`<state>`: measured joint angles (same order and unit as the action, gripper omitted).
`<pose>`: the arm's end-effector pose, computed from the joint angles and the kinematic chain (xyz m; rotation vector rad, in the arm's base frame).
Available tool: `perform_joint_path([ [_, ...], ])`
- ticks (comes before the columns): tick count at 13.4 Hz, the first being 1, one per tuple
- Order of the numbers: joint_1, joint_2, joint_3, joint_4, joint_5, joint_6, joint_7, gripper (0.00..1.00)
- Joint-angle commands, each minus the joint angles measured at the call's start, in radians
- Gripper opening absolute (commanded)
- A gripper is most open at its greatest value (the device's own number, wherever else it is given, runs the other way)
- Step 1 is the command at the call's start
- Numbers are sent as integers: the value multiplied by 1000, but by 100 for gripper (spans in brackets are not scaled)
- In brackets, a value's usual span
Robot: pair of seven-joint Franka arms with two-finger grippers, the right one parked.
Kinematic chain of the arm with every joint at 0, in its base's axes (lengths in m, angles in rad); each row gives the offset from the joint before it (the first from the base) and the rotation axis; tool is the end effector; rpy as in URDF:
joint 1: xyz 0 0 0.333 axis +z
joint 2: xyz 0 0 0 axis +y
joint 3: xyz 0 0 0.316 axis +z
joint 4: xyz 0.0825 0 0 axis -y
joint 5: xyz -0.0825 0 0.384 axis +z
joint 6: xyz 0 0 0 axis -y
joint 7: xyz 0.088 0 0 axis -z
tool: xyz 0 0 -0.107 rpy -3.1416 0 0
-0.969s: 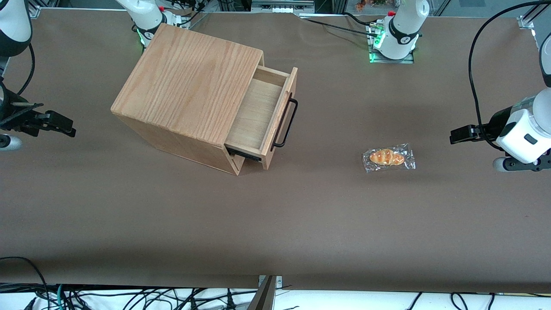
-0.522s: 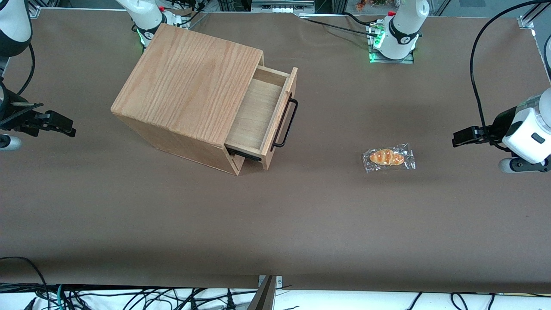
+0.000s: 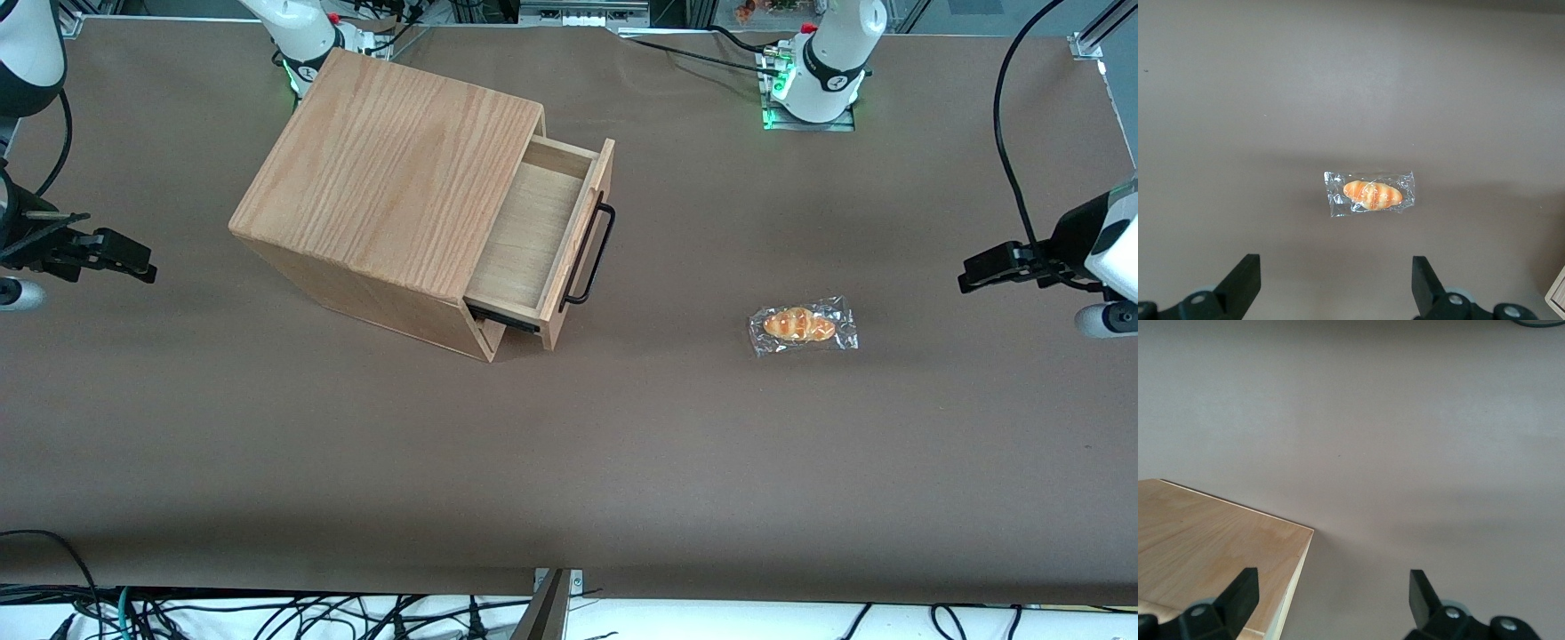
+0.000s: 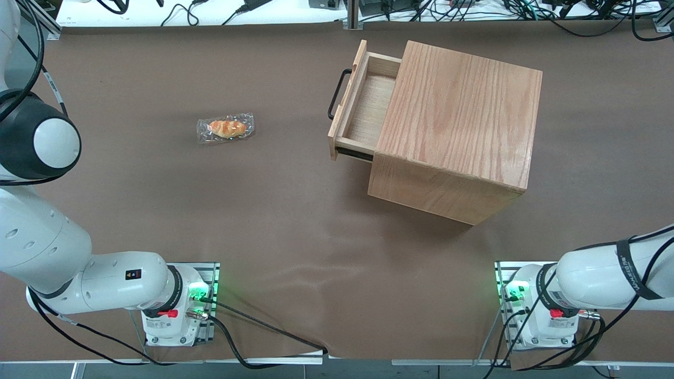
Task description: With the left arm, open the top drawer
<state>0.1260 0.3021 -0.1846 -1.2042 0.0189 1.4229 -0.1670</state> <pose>0.6282 -0.0145 0.6058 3.1066 0.1811 -0.1277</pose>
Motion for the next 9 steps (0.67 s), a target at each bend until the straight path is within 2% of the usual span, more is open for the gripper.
perform_joint_path([
  [1, 6, -37, 0, -38, -19, -7, 24, 100],
  [9, 0, -32, -1, -40, -8, -7, 56, 100],
])
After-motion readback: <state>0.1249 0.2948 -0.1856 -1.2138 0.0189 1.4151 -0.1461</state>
